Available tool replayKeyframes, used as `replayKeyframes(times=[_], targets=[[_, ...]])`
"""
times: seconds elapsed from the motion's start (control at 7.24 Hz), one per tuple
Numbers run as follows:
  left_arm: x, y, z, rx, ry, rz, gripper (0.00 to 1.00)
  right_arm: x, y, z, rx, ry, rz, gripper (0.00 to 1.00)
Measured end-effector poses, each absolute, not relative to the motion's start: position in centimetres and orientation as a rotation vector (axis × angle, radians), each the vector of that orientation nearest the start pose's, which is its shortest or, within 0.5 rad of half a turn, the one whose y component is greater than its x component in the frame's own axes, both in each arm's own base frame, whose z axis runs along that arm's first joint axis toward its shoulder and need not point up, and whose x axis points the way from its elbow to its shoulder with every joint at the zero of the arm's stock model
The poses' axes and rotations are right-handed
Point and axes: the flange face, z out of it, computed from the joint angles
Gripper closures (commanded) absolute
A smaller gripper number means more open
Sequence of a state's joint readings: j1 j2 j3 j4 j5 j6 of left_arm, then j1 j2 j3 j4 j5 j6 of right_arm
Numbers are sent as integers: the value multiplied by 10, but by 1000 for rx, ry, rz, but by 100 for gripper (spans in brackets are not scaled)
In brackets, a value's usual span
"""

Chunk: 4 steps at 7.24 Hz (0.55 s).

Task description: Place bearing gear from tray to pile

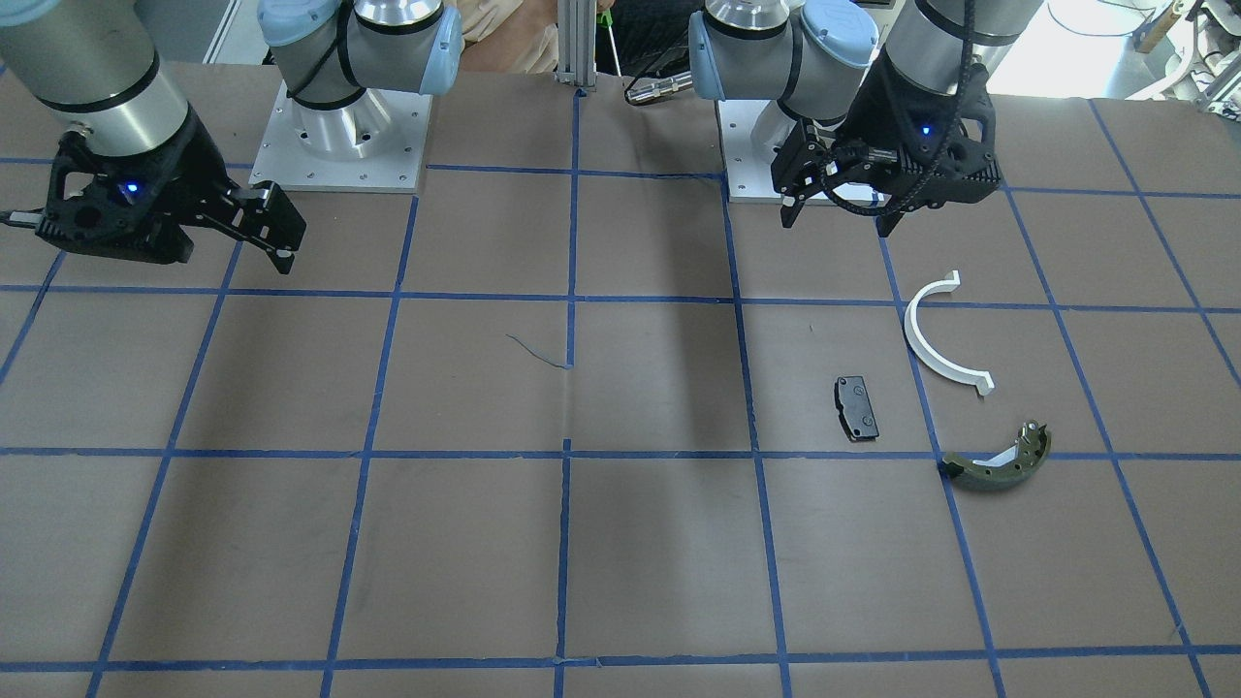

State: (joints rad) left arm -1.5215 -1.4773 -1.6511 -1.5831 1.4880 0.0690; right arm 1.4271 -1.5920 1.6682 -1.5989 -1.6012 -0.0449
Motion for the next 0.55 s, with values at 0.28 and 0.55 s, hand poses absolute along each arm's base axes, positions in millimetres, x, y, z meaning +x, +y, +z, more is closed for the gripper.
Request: replayKeyframes(times=[0.28,0.55], targets=[[-119,-459,492,32,3225,-11,0,-10,-496,448,110,3159,102,0],[-119,-459,492,31,3224,-11,0,-102,-496,434,15,3160,147,0]])
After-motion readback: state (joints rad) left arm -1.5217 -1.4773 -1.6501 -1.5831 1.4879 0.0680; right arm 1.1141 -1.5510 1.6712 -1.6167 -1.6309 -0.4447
